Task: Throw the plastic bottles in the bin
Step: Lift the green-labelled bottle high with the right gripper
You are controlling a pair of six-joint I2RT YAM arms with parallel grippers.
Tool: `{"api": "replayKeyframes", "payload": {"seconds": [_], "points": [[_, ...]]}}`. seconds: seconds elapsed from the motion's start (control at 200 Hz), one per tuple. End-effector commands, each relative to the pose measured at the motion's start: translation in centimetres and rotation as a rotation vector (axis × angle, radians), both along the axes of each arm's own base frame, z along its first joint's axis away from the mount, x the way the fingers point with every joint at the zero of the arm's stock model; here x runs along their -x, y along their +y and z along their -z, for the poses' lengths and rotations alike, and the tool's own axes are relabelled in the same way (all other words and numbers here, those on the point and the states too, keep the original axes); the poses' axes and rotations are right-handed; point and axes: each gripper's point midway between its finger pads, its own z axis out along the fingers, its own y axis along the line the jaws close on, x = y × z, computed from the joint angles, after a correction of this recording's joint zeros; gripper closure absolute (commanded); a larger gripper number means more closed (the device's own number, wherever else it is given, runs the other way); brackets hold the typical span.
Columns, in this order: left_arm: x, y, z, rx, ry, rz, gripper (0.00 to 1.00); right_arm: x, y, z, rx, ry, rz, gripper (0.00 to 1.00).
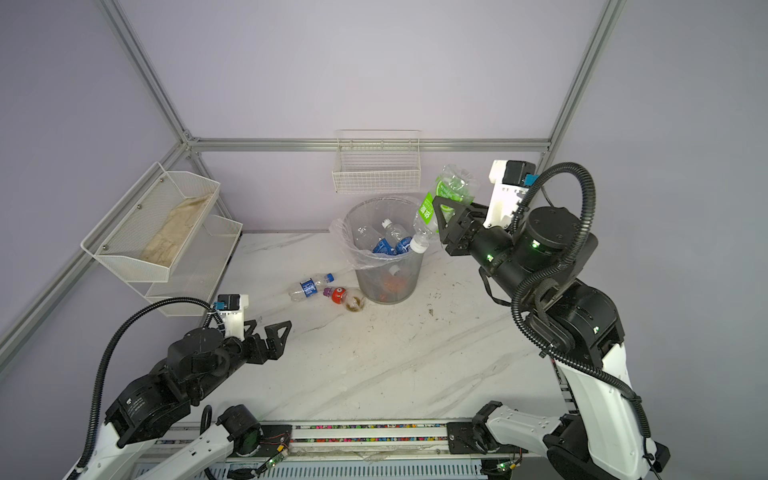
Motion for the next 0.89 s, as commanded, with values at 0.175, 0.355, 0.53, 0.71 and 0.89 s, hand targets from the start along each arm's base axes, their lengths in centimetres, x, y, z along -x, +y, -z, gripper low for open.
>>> {"api": "replayKeyframes", "payload": {"seconds": [0.175, 0.355, 0.53, 0.71, 0.89], "points": [[-0.3, -0.2, -1.3, 0.042, -0.036, -0.006, 0.00, 0.3, -1.1, -1.9, 0.014, -0.054, 0.044, 1.00], [-0.3, -0.2, -1.2, 0.038, -0.036, -0.006, 0.00, 0.1, -0.9, -2.4, 0.015, -0.065, 0.047, 1.00], [-0.3, -0.1, -1.4, 0.036, -0.042, -0.007, 0.00, -0.1, -0.9, -2.5, 0.013, -0.068, 0.049, 1.00], [-0.4, -0.2, -1.2, 0.028, -0.039, -0.007, 0.00, -0.1, -1.1, -2.4, 0.014, -0.064, 0.059, 1.00], [-0.5, -0.3, -1.4, 0.027, -0.040, -0.003, 0.00, -0.5, -0.9, -1.9, 0.019, -0.058, 0.067, 1.00]]}}
